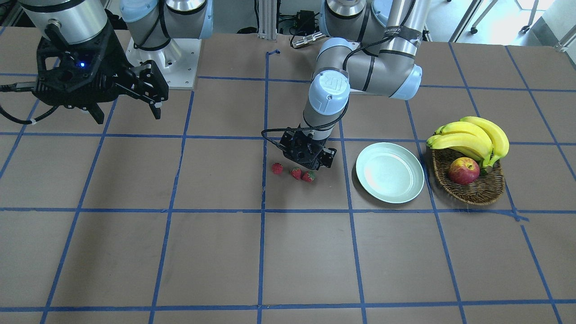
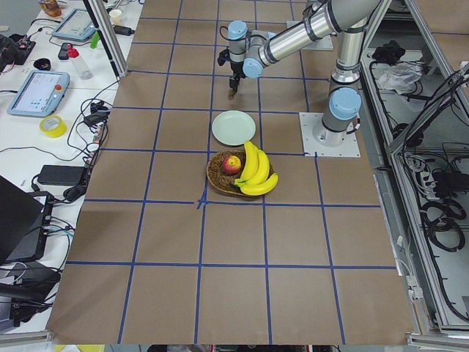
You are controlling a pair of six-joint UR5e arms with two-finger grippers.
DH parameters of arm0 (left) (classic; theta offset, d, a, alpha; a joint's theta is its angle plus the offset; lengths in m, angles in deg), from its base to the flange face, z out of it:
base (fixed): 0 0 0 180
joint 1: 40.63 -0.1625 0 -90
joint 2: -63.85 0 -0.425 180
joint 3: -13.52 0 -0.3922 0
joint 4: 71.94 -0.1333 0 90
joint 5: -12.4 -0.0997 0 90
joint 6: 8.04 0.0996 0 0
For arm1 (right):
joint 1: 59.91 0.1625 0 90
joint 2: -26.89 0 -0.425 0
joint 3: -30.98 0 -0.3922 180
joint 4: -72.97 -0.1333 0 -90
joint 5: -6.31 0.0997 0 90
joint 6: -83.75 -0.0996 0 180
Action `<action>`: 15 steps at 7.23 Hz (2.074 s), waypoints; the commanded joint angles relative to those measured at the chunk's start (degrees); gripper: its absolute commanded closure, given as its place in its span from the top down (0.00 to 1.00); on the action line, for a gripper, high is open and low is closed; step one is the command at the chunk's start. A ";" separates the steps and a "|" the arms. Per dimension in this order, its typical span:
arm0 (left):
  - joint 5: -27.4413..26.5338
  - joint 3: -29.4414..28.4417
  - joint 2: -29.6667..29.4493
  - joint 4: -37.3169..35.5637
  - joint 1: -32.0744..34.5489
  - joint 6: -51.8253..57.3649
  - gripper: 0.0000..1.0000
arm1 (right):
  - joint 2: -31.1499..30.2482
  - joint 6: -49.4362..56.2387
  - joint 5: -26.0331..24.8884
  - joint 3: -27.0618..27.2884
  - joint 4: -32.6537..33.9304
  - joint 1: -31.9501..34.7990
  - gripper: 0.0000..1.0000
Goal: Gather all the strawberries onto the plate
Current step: 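Lower the open left gripper onto the strawberry nearest the plate, then close the left gripper on a strawberry and lift it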
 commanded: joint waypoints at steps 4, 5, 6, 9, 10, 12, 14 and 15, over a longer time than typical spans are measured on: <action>-0.04 -0.19 -4.11 -3.32 -0.09 1.75 0.72 | -0.04 0.00 -0.02 0.00 0.29 0.00 1.00; 0.05 -0.19 -4.29 -3.24 0.00 2.45 0.33 | -0.04 0.00 -0.02 0.00 0.38 0.00 1.00; 0.13 -0.19 -4.29 -3.15 0.00 2.64 0.02 | -0.04 0.00 -0.02 0.00 0.29 0.00 1.00; -0.39 -2.11 -4.12 -2.88 -0.35 4.65 0.00 | -0.30 0.00 -0.02 0.09 0.38 0.00 1.00; -0.22 -2.90 -3.85 -2.80 -0.53 4.75 0.00 | -0.30 0.00 -0.02 0.09 0.38 0.00 1.00; -0.83 -5.62 -2.71 4.27 -1.66 -1.97 0.45 | -0.30 0.00 -0.02 0.09 0.38 0.00 1.00; -0.05 -8.35 -2.79 5.46 -3.07 -7.52 1.00 | -0.30 0.00 0.06 0.09 0.38 0.00 1.00; 0.22 -8.71 -3.58 5.38 -3.25 -17.30 1.00 | -0.30 0.00 -0.02 0.09 0.38 0.00 1.00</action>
